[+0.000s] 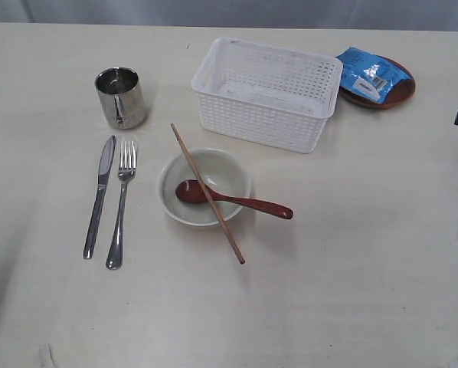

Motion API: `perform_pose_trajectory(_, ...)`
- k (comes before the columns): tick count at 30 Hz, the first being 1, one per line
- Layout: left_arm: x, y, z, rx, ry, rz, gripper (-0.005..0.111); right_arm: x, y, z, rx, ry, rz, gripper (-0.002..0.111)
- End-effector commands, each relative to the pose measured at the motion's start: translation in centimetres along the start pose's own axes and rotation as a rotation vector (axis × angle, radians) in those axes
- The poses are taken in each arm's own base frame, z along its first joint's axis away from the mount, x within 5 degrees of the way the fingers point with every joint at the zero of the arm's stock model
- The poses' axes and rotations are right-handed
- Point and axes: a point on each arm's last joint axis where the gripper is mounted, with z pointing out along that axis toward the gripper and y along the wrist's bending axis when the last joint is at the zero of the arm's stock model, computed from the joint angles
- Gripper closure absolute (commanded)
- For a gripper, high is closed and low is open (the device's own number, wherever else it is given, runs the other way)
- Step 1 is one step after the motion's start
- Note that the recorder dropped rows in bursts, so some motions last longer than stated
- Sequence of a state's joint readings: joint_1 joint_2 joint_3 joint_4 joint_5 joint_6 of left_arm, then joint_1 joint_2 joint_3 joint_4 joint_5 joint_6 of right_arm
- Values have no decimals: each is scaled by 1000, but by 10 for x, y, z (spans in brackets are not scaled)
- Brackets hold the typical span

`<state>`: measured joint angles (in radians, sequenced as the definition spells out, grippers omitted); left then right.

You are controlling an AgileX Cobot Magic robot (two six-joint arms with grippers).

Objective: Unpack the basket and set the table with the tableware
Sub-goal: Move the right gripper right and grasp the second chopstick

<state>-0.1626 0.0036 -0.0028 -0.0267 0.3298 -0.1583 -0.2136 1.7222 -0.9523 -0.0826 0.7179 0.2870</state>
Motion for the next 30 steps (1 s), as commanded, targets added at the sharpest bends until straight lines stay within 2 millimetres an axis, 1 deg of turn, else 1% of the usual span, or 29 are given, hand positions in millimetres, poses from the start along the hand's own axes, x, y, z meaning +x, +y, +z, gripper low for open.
perform_pose_trajectory(1,0,0,0,2,-12,-3,107,-4,0,19,-1,6,-11,83)
perform_pose_trajectory(7,0,0,0,2,-12,-3,107,-7,2,42,2,9,-26,83)
perform_pose_trajectory(17,0,0,0,2,-12,-3,107,-24,6,58,19,61,-28,83)
perform_pose_trajectory(24,0,0,0,2,-12,-3,107,-18,6,84,38,149,-42,83)
perform_pose_trajectory(26,0,0,0,2,-12,-3,107,-17,6,86,40,158,-44,84)
perform_pose_trajectory(28,0,0,0,2,-12,-3,107,-16,6,85,43,166,-44,93)
perform_pose_trajectory(30,0,0,0,2,-12,-3,107,-16,5,81,42,166,-63,108)
